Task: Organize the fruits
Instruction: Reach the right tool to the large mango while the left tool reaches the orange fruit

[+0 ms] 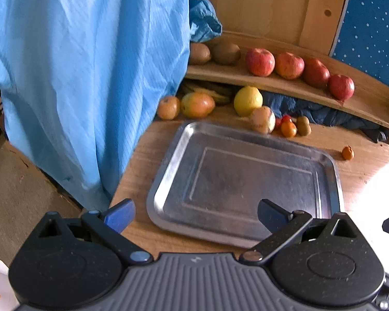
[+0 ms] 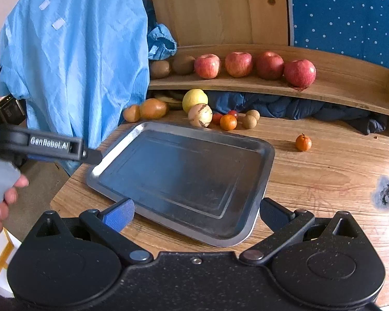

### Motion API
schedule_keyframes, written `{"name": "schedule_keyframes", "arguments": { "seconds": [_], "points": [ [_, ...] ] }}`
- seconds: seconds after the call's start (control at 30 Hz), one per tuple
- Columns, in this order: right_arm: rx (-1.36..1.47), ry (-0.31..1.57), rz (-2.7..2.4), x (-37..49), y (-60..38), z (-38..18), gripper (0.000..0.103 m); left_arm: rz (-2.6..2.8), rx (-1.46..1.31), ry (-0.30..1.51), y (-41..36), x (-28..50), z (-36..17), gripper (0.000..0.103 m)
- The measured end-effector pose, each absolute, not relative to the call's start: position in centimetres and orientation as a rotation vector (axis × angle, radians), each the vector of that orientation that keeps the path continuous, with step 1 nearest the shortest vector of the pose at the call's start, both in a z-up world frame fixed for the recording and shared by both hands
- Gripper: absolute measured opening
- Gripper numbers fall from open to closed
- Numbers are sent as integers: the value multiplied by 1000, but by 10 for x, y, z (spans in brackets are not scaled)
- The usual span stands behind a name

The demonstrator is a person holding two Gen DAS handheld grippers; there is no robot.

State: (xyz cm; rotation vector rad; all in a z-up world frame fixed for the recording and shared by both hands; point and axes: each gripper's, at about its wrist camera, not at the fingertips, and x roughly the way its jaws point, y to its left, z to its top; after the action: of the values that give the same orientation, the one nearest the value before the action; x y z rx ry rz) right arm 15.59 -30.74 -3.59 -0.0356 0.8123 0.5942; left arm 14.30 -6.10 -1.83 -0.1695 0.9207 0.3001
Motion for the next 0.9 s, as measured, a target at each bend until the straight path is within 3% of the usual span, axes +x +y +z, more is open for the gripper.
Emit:
{"name": "schedule_keyframes", "arguments": {
  "seconds": [0.9],
  "points": [
    [-234, 759, 604, 233, -228, -45, 102, 334, -219, 876, 4, 267, -51, 103]
  ]
}}
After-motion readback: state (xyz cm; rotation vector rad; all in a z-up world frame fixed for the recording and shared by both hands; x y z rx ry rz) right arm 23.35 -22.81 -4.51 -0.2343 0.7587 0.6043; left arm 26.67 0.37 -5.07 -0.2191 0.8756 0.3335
